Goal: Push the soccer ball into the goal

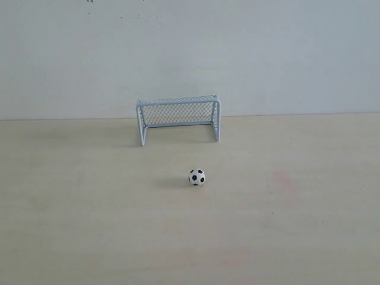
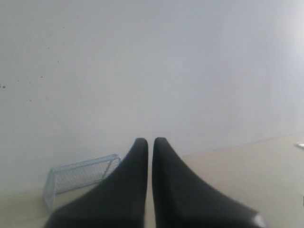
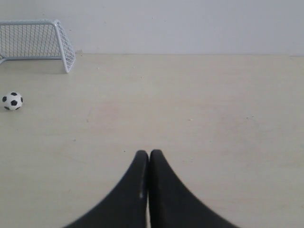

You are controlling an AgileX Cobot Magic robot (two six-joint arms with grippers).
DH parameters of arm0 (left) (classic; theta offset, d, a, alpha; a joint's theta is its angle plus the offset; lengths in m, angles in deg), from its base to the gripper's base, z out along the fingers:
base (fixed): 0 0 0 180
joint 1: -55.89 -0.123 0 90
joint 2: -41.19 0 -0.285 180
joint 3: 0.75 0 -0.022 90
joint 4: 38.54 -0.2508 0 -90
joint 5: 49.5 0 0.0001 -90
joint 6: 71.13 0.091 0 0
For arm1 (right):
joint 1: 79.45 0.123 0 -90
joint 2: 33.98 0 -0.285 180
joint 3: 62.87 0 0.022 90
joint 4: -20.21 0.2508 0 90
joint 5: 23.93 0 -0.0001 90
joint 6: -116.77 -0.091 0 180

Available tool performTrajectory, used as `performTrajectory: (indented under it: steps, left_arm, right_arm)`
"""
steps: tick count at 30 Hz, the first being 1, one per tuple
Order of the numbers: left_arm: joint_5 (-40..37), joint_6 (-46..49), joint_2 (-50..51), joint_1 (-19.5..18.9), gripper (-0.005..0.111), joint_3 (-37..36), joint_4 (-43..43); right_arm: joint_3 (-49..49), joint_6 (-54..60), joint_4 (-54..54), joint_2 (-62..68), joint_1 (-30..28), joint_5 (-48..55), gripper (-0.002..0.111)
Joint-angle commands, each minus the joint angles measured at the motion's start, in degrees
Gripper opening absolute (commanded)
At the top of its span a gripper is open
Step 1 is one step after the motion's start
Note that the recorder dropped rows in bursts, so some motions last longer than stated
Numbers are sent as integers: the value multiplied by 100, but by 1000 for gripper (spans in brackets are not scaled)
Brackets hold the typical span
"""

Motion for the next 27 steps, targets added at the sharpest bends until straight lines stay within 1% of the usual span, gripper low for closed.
performTrajectory:
  steps: [1,5,8,9,10,13,16,21,27]
  left_arm:
    - [496,-1263,-30,-22,4,-60,127]
    - [1107,-2387,-30,-22,4,-345,-131]
    - [1453,-3961,-30,-22,4,-743,-977]
    - [1553,-4403,-30,-22,4,-888,-1449]
    - [1604,-4607,-30,-22,4,-999,-1852]
    - [1602,-4534,-30,-22,4,-1355,-3194]
    - [1615,-4339,-30,-22,4,-1665,-4116]
    - [1615,-3869,-30,-22,4,-2059,-4769]
    - [1615,-3821,-30,-22,4,-2436,-4953]
  right_arm:
    - [2,8,19,-26,-14,-58,0]
    - [2,8,19,-26,-14,-58,0]
    - [2,8,19,-26,-14,-58,0]
    - [2,8,19,-26,-14,-58,0]
    - [2,8,19,-26,-14,-58,0]
    - [2,8,19,-26,-14,-58,0]
    - [2,8,19,-26,-14,-58,0]
    - [2,8,19,-26,-14,-58,0]
    - [2,8,19,-26,-14,-58,0]
